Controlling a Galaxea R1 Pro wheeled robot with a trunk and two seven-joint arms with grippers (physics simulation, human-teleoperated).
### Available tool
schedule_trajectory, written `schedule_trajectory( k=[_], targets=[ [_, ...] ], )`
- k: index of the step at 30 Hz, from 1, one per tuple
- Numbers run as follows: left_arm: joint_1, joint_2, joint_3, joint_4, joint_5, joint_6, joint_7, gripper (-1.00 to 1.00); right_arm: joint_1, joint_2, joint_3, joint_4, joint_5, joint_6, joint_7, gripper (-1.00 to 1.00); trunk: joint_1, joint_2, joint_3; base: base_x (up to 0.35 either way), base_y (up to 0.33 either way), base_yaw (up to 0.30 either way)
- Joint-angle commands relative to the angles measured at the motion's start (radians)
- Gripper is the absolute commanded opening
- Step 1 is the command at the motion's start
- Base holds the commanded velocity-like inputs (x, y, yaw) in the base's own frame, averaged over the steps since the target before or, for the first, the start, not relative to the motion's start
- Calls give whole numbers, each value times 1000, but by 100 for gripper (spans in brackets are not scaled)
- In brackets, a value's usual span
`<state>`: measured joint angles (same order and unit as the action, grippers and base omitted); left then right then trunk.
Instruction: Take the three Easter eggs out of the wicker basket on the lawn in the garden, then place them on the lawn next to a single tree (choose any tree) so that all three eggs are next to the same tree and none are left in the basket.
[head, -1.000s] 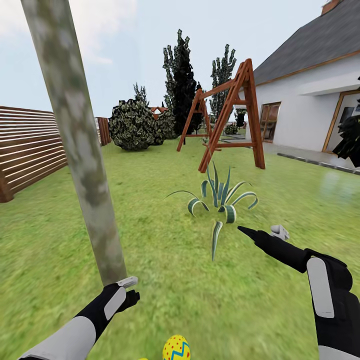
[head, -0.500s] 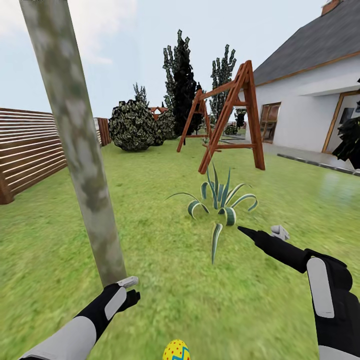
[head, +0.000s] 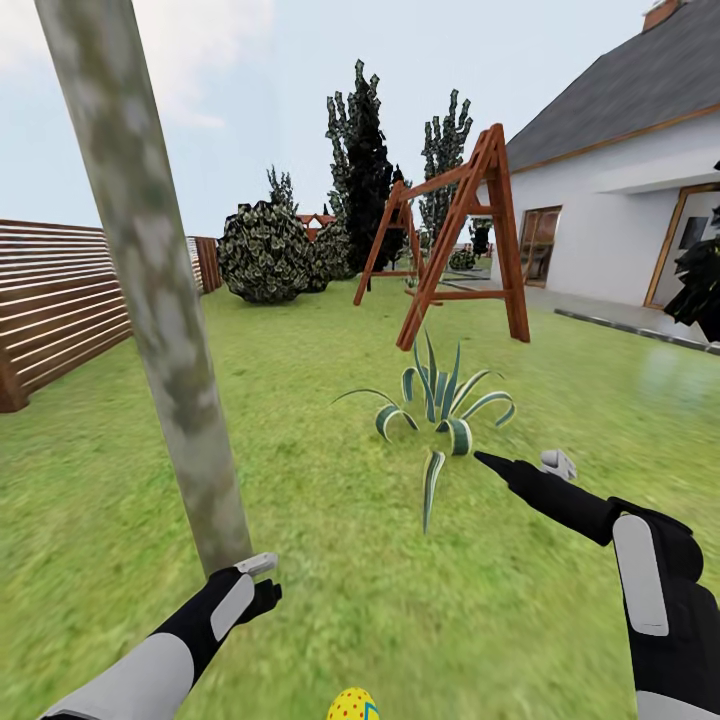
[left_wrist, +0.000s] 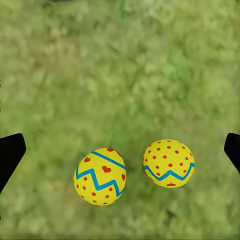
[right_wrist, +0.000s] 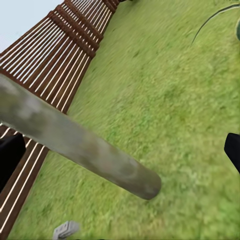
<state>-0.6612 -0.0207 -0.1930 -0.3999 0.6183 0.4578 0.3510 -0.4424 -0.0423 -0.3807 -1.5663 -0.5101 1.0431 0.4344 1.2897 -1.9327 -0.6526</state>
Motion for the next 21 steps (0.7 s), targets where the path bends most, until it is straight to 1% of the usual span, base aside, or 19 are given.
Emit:
schedule_trajectory(
  k=[1,21],
  targets=[
    [0,1,-8,-2,11,2,9,100,-1,0,-2,0,9,4,10,100,-4,7,2,0,0,0],
    [-1,-5,-8,-2,11,1,9,100,-1,1,-1,-1,8,4,10,100,-81,147,65,0,0,0]
  ],
)
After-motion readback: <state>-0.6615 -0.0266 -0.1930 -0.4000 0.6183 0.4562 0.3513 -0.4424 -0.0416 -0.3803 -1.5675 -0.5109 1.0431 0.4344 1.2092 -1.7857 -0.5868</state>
